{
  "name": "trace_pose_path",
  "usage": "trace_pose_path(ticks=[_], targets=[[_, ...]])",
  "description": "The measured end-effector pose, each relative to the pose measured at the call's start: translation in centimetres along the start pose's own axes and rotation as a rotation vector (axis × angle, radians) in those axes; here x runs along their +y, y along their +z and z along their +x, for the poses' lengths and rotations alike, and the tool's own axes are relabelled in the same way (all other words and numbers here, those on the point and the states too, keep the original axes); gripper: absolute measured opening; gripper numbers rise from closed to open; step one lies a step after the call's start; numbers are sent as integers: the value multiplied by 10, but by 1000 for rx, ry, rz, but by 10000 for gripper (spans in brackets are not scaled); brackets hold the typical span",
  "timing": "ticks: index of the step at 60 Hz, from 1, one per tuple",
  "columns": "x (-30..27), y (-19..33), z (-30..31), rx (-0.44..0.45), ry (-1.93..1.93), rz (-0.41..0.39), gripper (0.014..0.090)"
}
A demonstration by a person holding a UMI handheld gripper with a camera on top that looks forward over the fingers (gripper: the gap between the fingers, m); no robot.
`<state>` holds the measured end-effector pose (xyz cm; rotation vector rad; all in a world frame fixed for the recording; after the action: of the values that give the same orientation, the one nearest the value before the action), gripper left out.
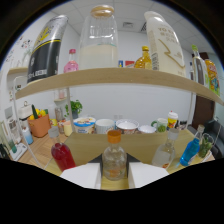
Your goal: Make me a cup of Mount Fuji.
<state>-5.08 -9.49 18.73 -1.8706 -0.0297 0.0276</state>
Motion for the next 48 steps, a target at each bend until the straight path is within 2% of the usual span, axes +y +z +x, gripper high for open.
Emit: trace_pose_path(ticks=[11,20,28,40,48], targets=[[-3,-10,-1,-7,-9,3,353],[-9,-48,-10,-25,-13,38,355],[11,-83,-22,-46,-19,42,353],[76,-107,-31,-55,38,-25,352],[100,-108,-26,-68,283,-78,352]])
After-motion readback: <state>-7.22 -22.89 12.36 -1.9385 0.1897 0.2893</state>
